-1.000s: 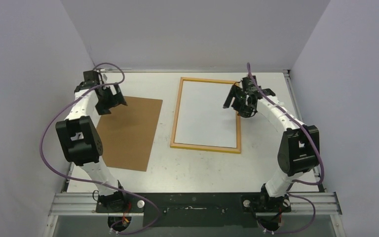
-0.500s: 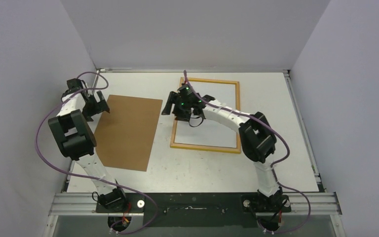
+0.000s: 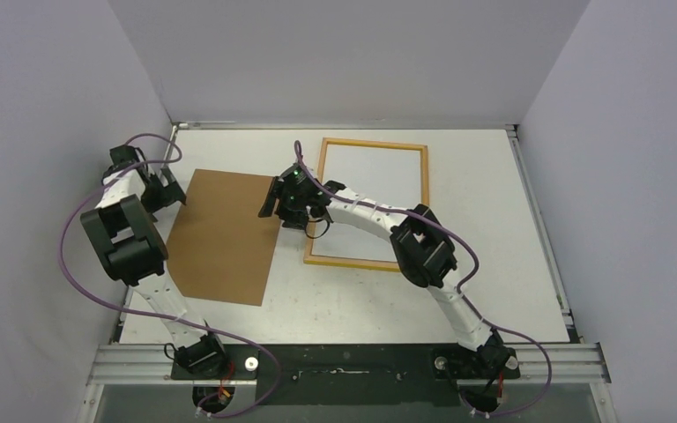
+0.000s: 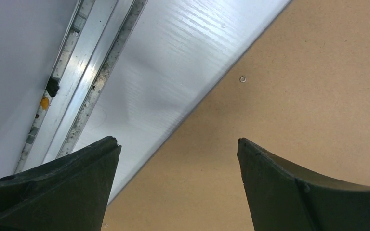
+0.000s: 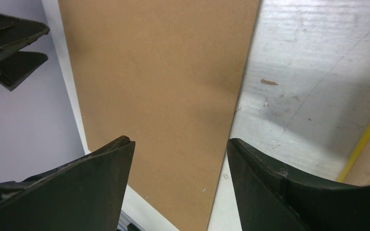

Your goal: Put the photo into the frame

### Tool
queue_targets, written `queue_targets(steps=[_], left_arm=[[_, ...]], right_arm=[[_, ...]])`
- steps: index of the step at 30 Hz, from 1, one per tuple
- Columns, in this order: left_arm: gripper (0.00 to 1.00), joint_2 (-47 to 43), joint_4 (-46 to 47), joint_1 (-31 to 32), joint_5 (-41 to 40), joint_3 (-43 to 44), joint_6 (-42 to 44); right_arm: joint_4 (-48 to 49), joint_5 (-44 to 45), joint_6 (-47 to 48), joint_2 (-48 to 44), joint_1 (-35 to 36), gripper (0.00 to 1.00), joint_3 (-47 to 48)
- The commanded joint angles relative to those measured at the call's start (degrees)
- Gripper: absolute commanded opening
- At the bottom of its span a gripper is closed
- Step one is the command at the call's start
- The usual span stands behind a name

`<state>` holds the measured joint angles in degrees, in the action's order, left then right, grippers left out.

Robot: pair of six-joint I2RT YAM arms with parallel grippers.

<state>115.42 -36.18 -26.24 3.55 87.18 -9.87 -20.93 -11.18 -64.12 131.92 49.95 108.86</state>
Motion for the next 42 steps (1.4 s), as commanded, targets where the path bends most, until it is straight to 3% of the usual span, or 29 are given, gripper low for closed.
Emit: queue_targets(steps=[1, 4, 14, 18, 25, 35, 42], left_arm=[[0.92, -0.76, 4.73, -0.10, -0.80, -0.43, 0.12], [0.92, -2.20, 9.28, -0.22, 5.50, -3.77, -0.62], [0.93, -3.43, 15.66, -0.37, 10.13, -11.52, -3.18], [0.93, -3.43, 12.86, 0.42, 10.93, -12.21, -5.96], [0.93, -5.37, 3.55, -0.32, 4.47, -12.63, -10.83], [0.93, -8.22, 1.06, -1.14, 9.12, -15.14, -14.55], [0.93, -9.39, 1.77, -1.16, 11.06, -17.54, -15.26]], right_arm=[[-5.84, 7.01, 1.96, 0.76, 1.27, 0.71, 4.93], [-7.03, 8.13, 2.34, 1.14, 1.22, 0.71, 4.75], [-6.22, 4.39, 5.06, 2.42, 0.93, 0.71, 4.95], [-6.77, 3.87, 5.05, 2.31, 0.30, 0.72, 4.13], [-9.58, 4.94, 6.17, 2.74, -0.39, 0.71, 3.82], [-8.05, 1.26, 4.49, 4.64, -0.81, 0.71, 2.33], [-3.96, -6.44, -2.52, 7.81, 0.58, 0.71, 1.80]])
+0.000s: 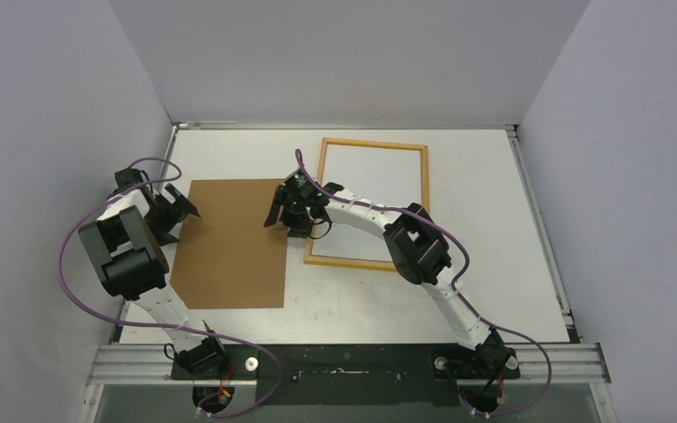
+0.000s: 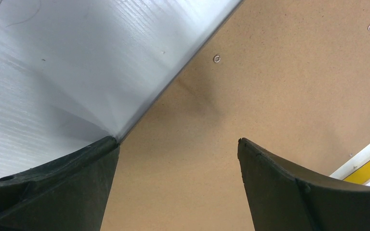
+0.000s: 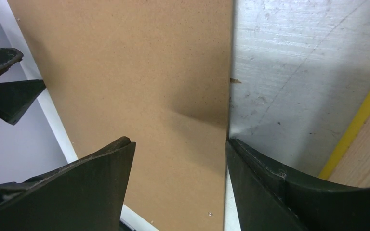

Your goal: Put the photo into the frame

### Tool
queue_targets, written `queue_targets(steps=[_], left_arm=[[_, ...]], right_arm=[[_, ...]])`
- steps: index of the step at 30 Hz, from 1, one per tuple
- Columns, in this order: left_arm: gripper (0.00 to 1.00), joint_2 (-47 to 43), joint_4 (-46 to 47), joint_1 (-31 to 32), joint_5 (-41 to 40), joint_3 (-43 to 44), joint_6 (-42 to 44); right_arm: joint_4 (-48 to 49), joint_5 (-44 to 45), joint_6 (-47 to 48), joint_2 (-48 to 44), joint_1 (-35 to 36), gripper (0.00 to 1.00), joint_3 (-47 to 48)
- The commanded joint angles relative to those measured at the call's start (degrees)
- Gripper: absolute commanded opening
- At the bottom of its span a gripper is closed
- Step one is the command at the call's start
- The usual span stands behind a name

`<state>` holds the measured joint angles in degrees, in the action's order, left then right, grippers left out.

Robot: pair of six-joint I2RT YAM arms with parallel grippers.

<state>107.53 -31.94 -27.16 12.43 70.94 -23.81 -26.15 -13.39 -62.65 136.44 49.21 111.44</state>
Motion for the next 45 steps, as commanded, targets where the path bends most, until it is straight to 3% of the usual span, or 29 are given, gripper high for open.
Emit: queue_targets(steps=[1, 9, 13, 21, 35, 45], left_arm=[[0.93, -1.45, -2.50, -0.31, 2.31, -1.35, -1.28], [0.92, -2.91, -2.47, -0.35, 5.26, -3.25, -1.20], [0.92, -4.20, -1.82, -0.35, 8.37, -4.86, -2.49], [0.91, -5.80, 2.08, 0.06, 15.63, -8.70, -6.46], [0.90, -9.26, 2.61, 1.33, 18.82, -11.94, -7.52], [0.90, -12.20, 6.92, 6.58, 17.72, -16.13, -11.76]], right_arm=[[2.41, -4.76, -4.57, 3.18, 1.33, 0.71, -1.17], [20.35, -9.40, -10.39, -0.93, 0.53, 0.71, -6.06], [16.49, -7.49, -5.82, -3.58, 0.28, 0.71, -2.59], [15.94, -5.35, -3.91, -9.88, 0.28, 0.71, -7.40], [13.12, -3.62, -0.80, -14.77, 0.05, 0.71, -9.83], [12.68, -2.04, -0.18, -19.14, -1.66, 0.71, -16.30]])
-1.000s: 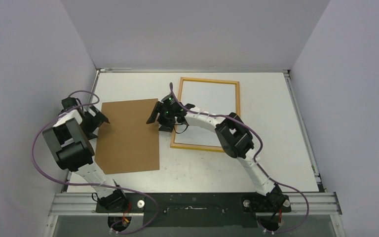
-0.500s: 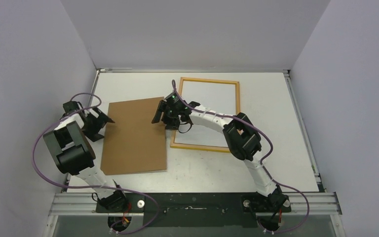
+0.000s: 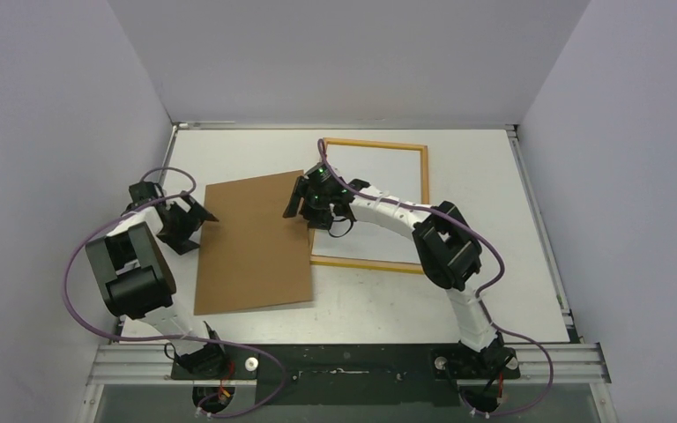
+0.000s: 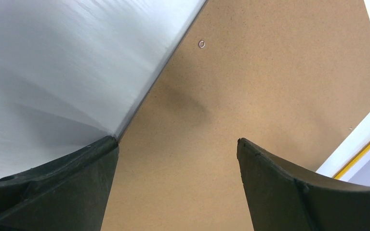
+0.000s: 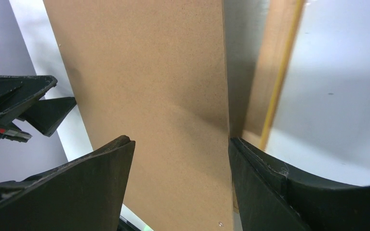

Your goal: Put the photo into the frame

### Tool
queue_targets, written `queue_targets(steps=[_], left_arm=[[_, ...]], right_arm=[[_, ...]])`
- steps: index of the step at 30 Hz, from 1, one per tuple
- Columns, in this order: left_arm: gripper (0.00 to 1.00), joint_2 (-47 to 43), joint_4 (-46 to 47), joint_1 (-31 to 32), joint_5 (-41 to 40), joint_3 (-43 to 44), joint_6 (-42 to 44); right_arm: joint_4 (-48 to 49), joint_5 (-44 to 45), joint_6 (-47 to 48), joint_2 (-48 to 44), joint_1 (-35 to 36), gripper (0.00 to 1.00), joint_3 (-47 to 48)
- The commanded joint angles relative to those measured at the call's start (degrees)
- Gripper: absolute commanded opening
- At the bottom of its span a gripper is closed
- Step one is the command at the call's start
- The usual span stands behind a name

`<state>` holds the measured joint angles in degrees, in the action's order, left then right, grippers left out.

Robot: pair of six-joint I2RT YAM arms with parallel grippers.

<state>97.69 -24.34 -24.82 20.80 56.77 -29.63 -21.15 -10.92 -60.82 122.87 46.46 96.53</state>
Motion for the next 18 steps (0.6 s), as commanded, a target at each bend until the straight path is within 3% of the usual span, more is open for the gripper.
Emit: queue_targets(steps=[1, 9, 18], left_arm=[[0.90, -2.29, -0.18, 4.71, 9.50, -2.12, -6.23], [0.90, -1.02, -2.81, 5.49, 8.12, -0.01, -3.70], [0.90, -0.20, -2.48, 5.48, 8.40, -0.61, -3.65]], right_arm=[[7.77, -4.45, -2.12, -5.92, 0.87, 0.71, -2.14], [3.33, -2.85, -0.97, -6.53, 0.01, 0.71, -3.50], [-4.75, 5.19, 5.25, -11.25, -1.28, 0.67, -5.15]])
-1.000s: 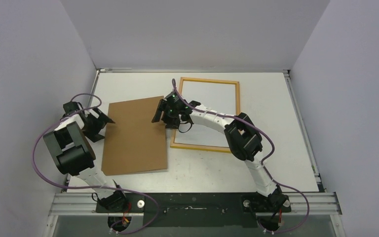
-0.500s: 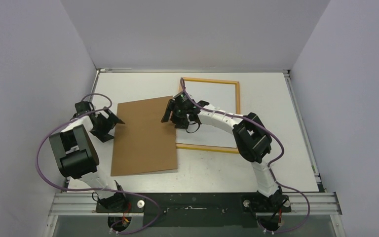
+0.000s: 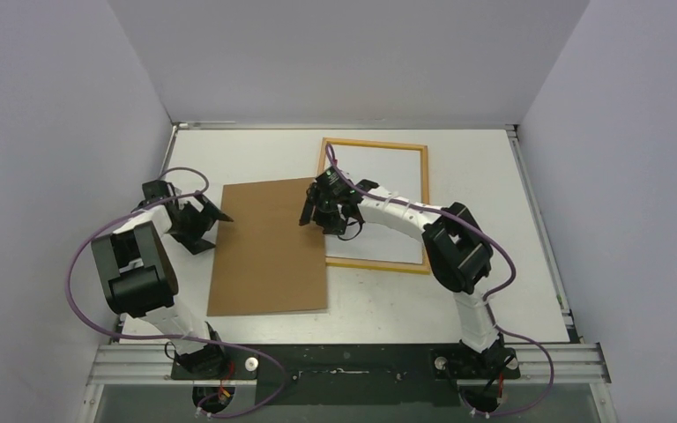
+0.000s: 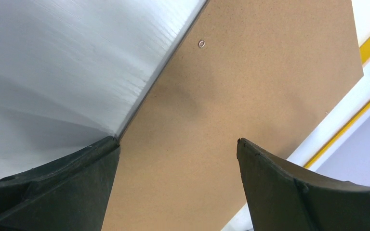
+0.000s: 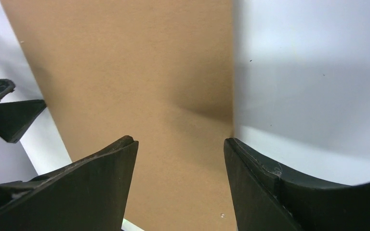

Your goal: Put the photo into the frame

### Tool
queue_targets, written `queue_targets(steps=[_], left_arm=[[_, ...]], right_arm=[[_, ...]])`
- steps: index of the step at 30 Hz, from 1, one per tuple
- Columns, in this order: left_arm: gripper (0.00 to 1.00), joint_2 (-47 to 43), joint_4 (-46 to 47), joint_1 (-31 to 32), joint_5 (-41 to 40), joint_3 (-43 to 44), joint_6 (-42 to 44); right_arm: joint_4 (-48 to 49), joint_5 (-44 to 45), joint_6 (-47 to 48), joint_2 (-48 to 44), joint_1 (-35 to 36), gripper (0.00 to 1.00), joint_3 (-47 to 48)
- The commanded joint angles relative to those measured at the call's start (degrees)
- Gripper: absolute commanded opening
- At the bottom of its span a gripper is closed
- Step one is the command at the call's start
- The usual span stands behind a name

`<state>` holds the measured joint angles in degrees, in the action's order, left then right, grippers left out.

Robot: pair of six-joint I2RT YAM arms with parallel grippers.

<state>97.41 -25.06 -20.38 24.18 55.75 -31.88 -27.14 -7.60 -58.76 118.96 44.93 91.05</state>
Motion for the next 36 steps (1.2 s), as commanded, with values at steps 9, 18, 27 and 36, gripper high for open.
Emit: queue_targets(steps=[9, 18, 27, 36], left_arm=[[0.90, -0.24, -3.28, 0.96, 2.88, 0.95, 0.23], [0.90, -1.70, -6.56, 0.96, -1.20, 2.84, 3.65], [0.90, -0.67, -4.94, 1.05, 0.85, 0.86, 2.88], [0.90, -0.08, -4.38, 1.05, 1.87, 0.94, 2.77]], right_arm=[[-3.08, 3.18, 6.55, -10.23, -1.06, 0.71, -3.12], [1.91, -3.55, 9.24, -9.61, -4.23, 0.66, -7.41], [1.99, -9.46, 10.56, -5.35, -4.94, 0.61, -4.77], [3.88, -13.23, 8.90, -2.62, -4.76, 0.65, -4.44]])
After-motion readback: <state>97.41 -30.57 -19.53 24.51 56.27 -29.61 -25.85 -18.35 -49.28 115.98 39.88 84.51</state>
